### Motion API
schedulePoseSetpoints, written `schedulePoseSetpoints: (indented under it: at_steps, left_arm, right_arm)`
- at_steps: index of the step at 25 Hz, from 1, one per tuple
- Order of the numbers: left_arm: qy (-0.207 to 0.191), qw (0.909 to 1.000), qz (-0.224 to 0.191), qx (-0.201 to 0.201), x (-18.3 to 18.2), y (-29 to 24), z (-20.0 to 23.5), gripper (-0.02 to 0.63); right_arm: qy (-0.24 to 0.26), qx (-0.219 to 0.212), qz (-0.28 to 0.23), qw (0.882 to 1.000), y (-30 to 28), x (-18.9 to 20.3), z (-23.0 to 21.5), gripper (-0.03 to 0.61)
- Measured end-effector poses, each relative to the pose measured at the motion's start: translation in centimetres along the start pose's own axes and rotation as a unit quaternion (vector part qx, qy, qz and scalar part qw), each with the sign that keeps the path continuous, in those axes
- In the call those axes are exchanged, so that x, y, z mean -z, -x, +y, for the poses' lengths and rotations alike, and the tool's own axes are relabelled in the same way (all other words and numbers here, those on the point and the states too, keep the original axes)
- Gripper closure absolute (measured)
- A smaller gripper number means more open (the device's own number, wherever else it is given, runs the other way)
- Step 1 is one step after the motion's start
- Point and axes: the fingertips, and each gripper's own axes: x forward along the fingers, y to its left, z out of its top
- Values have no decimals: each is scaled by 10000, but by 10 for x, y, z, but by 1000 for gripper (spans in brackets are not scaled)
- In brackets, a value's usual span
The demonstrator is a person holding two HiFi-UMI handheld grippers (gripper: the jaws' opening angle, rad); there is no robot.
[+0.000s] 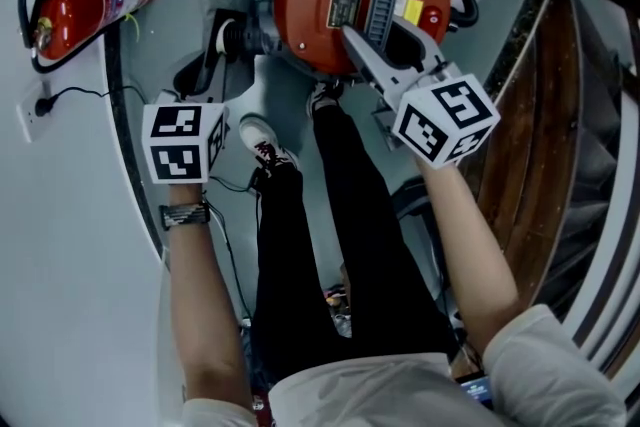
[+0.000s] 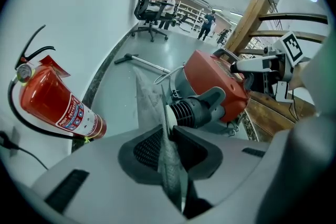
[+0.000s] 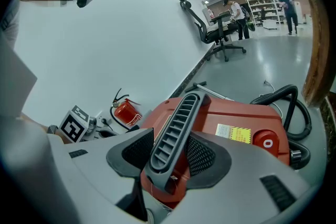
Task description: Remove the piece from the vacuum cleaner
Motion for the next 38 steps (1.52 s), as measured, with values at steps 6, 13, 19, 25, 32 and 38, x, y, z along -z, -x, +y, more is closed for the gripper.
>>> schedulePoseSetpoints:
  at_steps: [6, 13, 19, 25, 32, 38]
  left_arm:
    - [-455, 9989, 15, -77, 0, 0, 2, 567]
    - [-493, 9988, -3, -64, 0, 0, 3, 578]
    - [-482, 9988, -11, -38, -1, 1, 4, 578]
    - [-538, 9985, 104, -2, -1, 1, 3, 581]
    - [-640, 9979, 70, 68, -1, 1, 4, 581]
    - [-861, 9961, 72, 148, -1, 2, 5, 581]
  right_arm:
    - [-2, -13, 9, 10000, 0, 0, 0, 387]
    - [-3, -10, 15, 10000, 0, 0, 0, 387]
    - [-24, -14, 6, 10000, 0, 0, 1, 387]
    - [-3, 38, -22, 10000, 1, -1, 0, 387]
    - [-11, 2, -19, 10000, 1, -1, 0, 387]
    - [-33, -39, 0, 10000, 0, -1, 1, 387]
